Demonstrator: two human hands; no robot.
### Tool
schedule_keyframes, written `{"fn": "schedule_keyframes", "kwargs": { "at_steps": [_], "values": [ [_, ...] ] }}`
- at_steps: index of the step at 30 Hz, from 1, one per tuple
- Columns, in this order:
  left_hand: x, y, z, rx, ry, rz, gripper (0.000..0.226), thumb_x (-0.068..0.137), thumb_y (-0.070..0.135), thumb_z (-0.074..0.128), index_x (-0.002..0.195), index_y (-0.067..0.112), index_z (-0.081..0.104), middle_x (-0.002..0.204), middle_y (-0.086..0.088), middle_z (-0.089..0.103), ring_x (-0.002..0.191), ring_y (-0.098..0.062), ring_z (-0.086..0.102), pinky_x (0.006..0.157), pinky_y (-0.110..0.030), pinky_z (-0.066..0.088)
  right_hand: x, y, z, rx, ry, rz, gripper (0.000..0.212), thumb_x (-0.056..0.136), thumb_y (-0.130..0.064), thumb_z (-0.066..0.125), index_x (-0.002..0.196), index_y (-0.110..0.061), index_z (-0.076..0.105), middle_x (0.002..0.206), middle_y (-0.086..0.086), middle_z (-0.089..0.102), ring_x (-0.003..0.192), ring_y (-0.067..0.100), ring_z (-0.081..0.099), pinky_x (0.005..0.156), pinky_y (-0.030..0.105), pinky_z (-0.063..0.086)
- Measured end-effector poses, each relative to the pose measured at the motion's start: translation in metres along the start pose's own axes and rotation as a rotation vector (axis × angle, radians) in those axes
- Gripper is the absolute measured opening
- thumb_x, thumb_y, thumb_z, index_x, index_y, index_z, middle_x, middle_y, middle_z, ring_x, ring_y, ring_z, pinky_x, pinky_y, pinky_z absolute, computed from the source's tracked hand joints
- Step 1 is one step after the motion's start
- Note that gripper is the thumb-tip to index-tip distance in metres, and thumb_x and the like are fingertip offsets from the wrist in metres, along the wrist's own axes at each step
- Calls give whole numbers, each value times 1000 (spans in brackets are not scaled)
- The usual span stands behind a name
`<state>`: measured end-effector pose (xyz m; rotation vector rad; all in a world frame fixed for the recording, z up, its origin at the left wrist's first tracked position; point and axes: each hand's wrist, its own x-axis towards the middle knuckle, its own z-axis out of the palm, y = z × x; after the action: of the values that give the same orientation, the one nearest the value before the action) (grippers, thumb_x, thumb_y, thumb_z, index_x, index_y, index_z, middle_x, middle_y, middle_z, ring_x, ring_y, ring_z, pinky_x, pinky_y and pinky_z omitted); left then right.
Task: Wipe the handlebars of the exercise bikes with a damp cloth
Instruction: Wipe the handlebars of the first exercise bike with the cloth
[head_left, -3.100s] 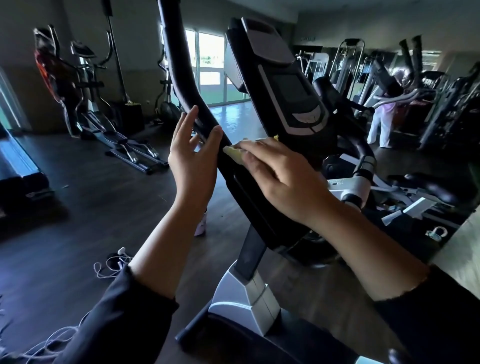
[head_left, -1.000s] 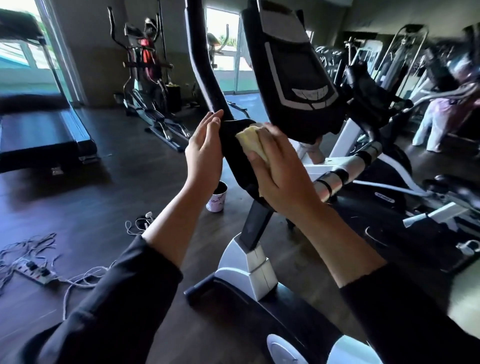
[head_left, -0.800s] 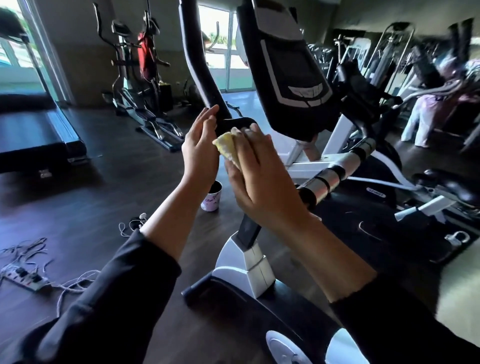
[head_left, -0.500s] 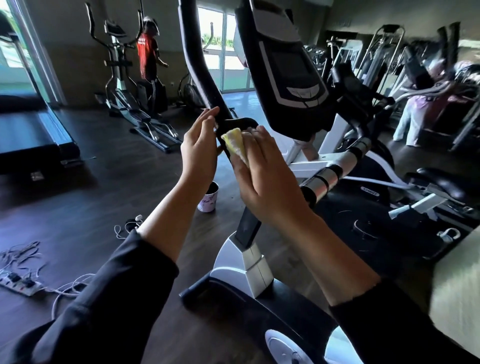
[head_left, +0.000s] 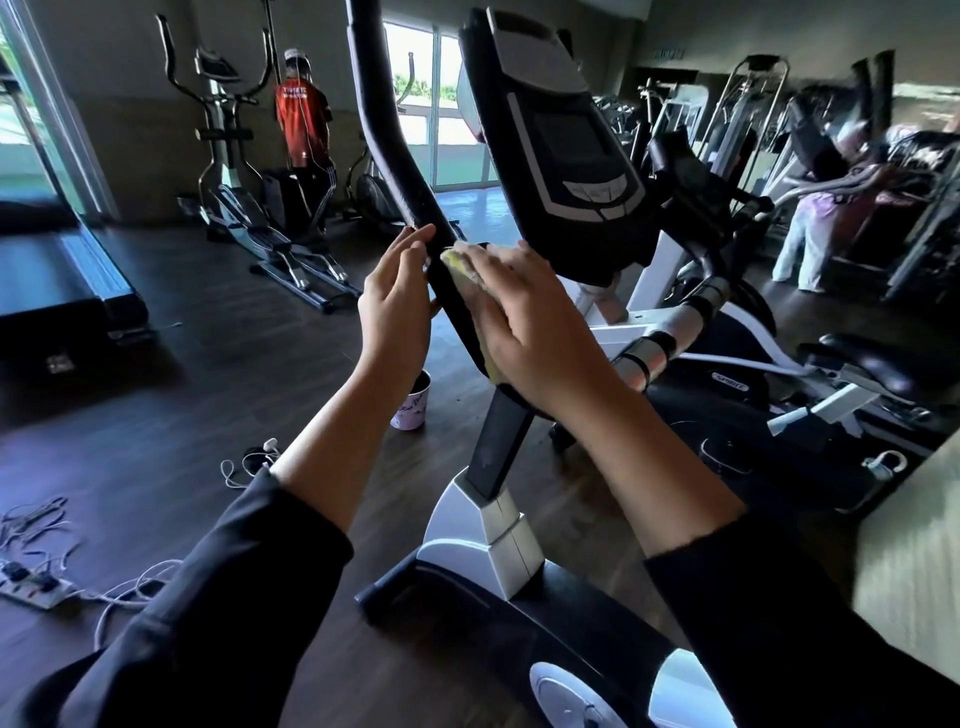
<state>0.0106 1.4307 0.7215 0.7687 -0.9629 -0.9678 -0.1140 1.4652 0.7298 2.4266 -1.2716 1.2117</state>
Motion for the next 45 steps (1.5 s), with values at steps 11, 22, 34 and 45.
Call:
{"fn": "schedule_keyframes", "kwargs": {
  "at_steps": [11,22,34,45],
  "values": [
    [-15,11,13,280,30,122,30,87,33,52,106,25,72,113,0,70,107,-15,63,100,-31,48,-37,-2,-4,-11,216,10,32,94,-14,50,122,0,57,116,17,59,109,31,53,100,41,42],
    [-38,12,23,819,-52,513,30,88,15,59,116,11,69,137,-11,51,129,-25,45,103,-17,27,-73,10,-4,-17,272,243,42,96,-25,38,120,7,53,115,23,56,105,33,55,94,42,47],
    [-39,8,15,1007,-141,690,29,85,27,56,104,16,75,119,-1,67,132,-28,45,115,-48,16,-94,36,18,-515,248,171,60,105,-19,8,112,5,62,112,25,60,104,36,54,97,43,39],
    [-48,-3,12,1134,-155,883,32,83,32,55,103,16,74,117,-2,68,118,-23,57,116,-58,17,-92,41,9,-325,287,174,34,100,-11,34,116,9,57,103,25,60,100,35,52,95,48,45]
  ]
}}
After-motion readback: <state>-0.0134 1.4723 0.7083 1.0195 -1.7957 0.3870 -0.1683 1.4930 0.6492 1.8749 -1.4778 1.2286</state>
